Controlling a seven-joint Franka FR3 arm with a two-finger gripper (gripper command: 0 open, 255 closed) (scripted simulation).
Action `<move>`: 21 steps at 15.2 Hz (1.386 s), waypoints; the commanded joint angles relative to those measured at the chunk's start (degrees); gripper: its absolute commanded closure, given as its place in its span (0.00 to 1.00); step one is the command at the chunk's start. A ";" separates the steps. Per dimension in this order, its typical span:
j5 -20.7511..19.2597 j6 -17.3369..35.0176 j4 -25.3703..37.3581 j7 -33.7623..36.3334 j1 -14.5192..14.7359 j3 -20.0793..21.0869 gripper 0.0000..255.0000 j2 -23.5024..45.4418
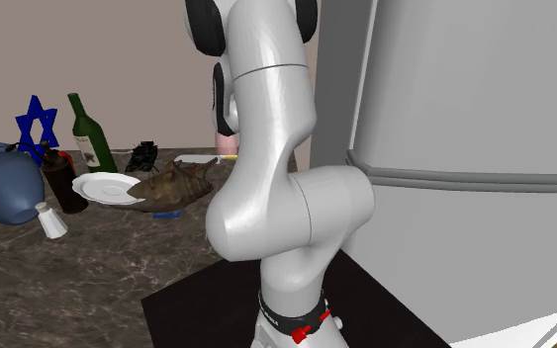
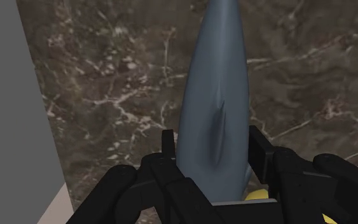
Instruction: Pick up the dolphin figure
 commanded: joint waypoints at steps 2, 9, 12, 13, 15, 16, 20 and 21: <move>0.00 0.01 -0.02 0.00 0.01 0.01 1.00 0.02; -0.21 -2.91 -0.14 -0.20 0.30 -0.20 1.00 -3.04; -0.34 -4.67 -0.16 -0.36 0.44 -0.32 1.00 -4.84; -0.38 -5.27 -0.14 -0.42 0.48 -0.36 1.00 -5.43; -0.46 -6.48 -0.07 -0.52 0.57 -0.43 1.00 -6.58; -0.50 -7.09 -0.01 -0.58 0.61 -0.47 1.00 -7.14; -0.63 -9.05 0.24 -0.74 0.74 -0.57 1.00 -8.87; -0.63 -9.05 0.24 -0.75 0.74 -0.57 1.00 -8.87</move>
